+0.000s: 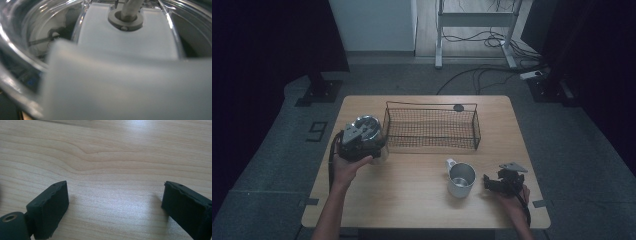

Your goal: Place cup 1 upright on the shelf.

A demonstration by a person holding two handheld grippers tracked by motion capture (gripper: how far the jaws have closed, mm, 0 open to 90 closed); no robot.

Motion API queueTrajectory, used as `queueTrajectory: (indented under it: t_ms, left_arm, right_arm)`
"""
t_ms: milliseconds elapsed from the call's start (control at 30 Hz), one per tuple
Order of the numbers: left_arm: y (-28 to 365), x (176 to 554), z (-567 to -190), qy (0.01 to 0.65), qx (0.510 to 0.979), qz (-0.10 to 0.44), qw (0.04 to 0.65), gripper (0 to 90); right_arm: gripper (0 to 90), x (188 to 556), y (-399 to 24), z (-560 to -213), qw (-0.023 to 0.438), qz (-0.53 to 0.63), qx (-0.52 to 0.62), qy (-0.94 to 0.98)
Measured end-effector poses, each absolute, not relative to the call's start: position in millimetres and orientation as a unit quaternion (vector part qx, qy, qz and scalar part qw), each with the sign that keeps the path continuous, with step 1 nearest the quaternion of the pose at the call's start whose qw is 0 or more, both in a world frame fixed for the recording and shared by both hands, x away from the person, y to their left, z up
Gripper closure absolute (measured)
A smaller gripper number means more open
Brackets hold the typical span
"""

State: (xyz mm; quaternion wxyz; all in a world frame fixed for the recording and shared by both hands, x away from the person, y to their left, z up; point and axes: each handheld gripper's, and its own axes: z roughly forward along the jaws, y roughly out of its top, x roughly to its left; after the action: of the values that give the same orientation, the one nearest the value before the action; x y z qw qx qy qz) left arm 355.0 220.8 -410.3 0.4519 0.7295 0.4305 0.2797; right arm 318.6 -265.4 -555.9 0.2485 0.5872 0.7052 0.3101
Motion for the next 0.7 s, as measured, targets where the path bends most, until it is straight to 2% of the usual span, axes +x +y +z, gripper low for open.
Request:
queueTrajectory:
  t_ms: [700]
  left_arm:
    - [208.2, 371.7, -392.7, 0.427, 0.730, 0.267, 0.462, 4.1]
  right_arm:
    - [8.0, 318.3, -265.4, -555.7, 0.249, 0.310, 0.588, 0.705]
